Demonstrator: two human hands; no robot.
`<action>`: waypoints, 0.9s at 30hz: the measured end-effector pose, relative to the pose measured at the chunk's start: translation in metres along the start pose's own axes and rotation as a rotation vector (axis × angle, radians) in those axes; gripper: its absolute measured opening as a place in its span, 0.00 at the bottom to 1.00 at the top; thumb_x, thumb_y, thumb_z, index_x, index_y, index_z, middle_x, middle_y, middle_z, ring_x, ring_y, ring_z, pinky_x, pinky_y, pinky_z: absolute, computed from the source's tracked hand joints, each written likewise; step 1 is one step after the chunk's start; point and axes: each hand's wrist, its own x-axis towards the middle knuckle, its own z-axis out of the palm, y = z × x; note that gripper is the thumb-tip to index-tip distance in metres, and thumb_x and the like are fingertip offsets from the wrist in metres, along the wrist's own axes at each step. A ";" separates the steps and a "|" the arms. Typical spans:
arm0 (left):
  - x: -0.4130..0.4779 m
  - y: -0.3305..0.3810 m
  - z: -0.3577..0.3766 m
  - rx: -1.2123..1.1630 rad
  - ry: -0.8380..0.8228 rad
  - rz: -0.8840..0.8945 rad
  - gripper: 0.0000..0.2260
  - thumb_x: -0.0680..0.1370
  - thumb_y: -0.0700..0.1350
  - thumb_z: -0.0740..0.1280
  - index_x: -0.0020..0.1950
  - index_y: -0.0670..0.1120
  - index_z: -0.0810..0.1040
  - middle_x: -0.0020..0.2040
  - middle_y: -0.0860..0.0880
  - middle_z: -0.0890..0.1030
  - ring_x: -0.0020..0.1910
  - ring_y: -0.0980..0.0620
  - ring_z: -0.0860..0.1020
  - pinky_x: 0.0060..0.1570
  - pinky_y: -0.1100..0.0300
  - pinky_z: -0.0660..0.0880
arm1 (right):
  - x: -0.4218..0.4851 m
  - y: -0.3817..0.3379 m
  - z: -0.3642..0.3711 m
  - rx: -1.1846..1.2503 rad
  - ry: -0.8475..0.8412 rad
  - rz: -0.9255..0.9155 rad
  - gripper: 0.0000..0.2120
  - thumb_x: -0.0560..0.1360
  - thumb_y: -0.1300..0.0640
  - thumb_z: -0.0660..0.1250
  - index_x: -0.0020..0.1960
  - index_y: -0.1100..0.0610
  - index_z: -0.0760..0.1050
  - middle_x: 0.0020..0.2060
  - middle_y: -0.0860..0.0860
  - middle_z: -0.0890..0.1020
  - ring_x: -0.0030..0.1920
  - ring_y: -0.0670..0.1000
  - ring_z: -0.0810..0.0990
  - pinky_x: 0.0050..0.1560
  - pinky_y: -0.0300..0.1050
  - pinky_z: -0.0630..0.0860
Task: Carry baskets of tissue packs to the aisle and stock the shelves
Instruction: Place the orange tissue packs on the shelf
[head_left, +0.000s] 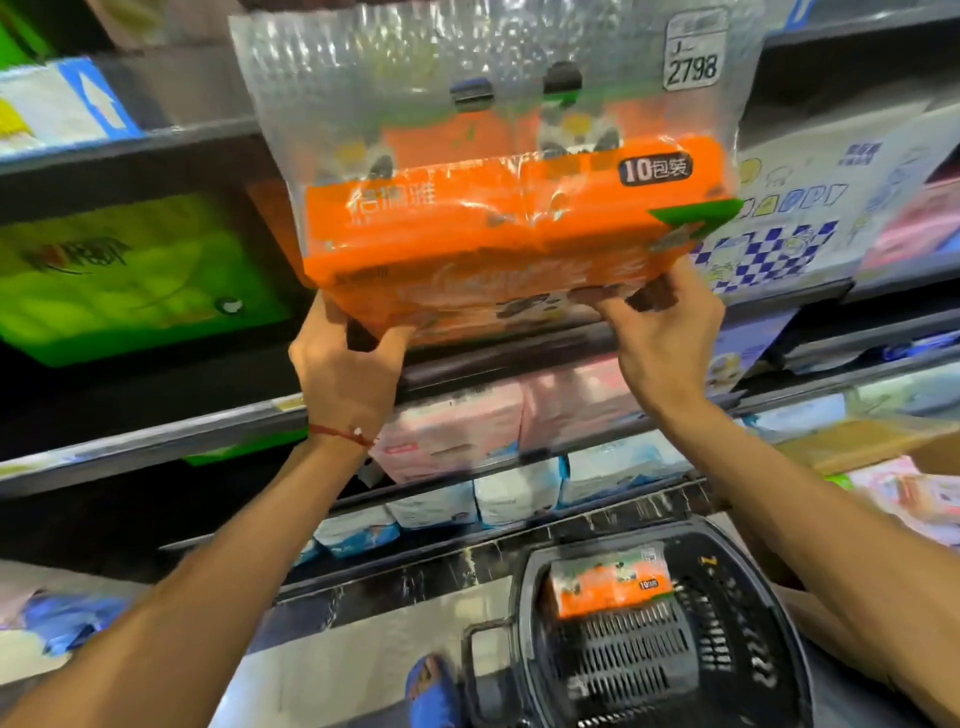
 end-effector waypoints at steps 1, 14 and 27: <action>-0.001 -0.004 0.006 0.011 -0.002 -0.014 0.15 0.72 0.44 0.78 0.52 0.36 0.81 0.46 0.40 0.84 0.47 0.46 0.80 0.51 0.60 0.74 | 0.004 0.005 0.002 -0.003 0.001 -0.005 0.11 0.71 0.65 0.78 0.48 0.58 0.76 0.36 0.34 0.80 0.37 0.36 0.76 0.41 0.29 0.72; -0.004 -0.042 0.078 -0.129 -0.090 0.019 0.13 0.74 0.38 0.75 0.56 0.36 0.78 0.50 0.43 0.82 0.50 0.47 0.79 0.55 0.67 0.73 | 0.025 0.074 0.027 -0.084 0.029 0.048 0.10 0.75 0.67 0.73 0.56 0.62 0.80 0.42 0.59 0.84 0.39 0.48 0.77 0.42 0.29 0.71; 0.063 -0.034 0.150 -0.138 -0.151 -0.335 0.19 0.78 0.51 0.73 0.64 0.42 0.79 0.48 0.44 0.84 0.47 0.44 0.79 0.49 0.56 0.72 | 0.098 0.091 0.052 -0.132 0.145 0.137 0.19 0.71 0.48 0.80 0.46 0.58 0.74 0.36 0.53 0.82 0.36 0.54 0.77 0.45 0.61 0.79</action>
